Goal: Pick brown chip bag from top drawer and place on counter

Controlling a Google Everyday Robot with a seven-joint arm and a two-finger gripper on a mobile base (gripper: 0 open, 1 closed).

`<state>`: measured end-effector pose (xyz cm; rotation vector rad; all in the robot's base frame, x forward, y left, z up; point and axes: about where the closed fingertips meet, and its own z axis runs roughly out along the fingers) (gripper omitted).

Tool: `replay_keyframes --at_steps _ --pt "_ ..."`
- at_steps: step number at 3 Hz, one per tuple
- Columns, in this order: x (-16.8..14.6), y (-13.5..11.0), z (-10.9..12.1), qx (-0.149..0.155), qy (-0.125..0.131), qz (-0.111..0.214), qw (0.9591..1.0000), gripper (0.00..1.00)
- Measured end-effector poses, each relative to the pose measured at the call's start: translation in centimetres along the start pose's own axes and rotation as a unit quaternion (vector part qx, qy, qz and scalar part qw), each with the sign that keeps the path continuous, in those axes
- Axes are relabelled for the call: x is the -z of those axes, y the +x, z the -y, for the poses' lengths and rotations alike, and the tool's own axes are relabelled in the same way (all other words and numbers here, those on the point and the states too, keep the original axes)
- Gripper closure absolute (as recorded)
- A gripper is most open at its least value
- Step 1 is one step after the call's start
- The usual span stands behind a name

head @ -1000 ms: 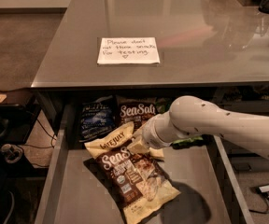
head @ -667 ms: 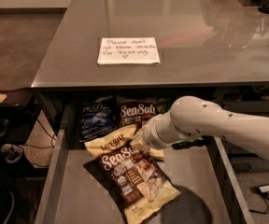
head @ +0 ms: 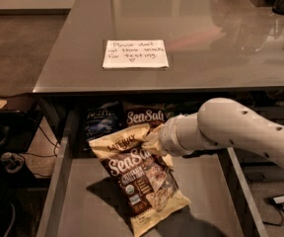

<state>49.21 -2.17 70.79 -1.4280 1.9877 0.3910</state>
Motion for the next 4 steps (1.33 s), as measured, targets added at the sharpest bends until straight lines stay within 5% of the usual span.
replay_keyframes --at_steps 2,4 --pt "9.7 -6.3 0.0 0.046 0.039 0.042 0.9973 1.00" --pt "18.4 -12.4 0.6 0.084 0.093 0.024 0.9918 1.00"
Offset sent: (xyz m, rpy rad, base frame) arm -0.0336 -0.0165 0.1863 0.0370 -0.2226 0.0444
